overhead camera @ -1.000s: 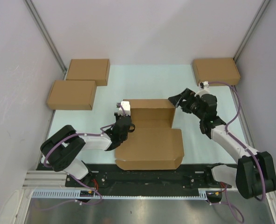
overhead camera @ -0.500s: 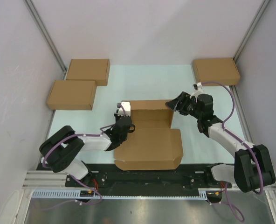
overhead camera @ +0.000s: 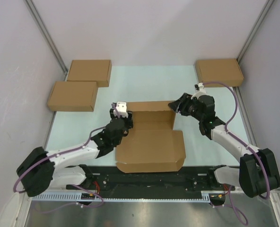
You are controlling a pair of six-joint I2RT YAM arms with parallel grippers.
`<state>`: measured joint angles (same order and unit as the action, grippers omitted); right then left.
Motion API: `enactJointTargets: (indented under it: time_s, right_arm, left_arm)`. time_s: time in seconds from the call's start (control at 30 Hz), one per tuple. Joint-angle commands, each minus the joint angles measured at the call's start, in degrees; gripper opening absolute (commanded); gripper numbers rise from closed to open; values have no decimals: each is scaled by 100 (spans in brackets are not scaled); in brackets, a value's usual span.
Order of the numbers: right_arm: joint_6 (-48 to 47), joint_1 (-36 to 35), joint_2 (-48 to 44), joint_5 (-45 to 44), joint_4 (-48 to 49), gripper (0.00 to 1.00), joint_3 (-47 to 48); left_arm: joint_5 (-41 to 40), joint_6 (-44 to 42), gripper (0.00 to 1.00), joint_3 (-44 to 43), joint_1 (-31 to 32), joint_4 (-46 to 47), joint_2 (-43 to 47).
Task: Fold the paper box
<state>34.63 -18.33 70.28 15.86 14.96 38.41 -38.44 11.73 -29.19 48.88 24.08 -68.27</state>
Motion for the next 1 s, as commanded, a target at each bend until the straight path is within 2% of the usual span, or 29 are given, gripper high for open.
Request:
enactJointTargets:
  time_s: [0.0, 0.17, 0.3, 0.33, 0.37, 0.43, 0.53, 0.7, 0.8, 0.83, 0.97]
  right_arm:
    - [-273, -75, -14, -320, -459, 59, 96]
    - [-317, -180, 3, -434, -485, 60, 96]
    - [-387, -189, -41, -487, -538, 60, 105]
    - [-396, -197, -41, -487, -564, 60, 114]
    - [-413, -198, -49, -496, -582, 60, 114]
    - [-440, -206, -58, -514, -608, 60, 114]
    - [-475, -233, -93, -522, -652, 60, 122]
    - [-554, -233, -137, -540, -749, 60, 131]
    - [-580, -233, -164, -557, -802, 60, 131]
    - [-589, -233, -173, -557, -819, 60, 131]
    - [-615, -250, -173, -557, -846, 60, 131]
  left_arm:
    - [407, -4, 60, -271, 95, -806, 744]
    - [372, 145, 62, -210, 95, -887, 1684]
    - [468, 119, 66, -17, 95, -554, 2265]
    - [469, 232, 81, 62, 78, -492, 2448]
    - [460, 355, 91, 106, 51, -439, 2511]
    - [643, 724, 100, 141, -115, -360, 2617]
    - [1625, 1085, 98, 203, -422, -150, 2591]
    - [2461, 1630, 96, 177, -853, -96, 2266]
    - [3077, 2385, 93, 273, -1529, 79, 1837]
    - [3531, 2787, 90, 404, -1905, 193, 1748]
    - [4379, 3300, 84, 537, -2541, 799, 1229]
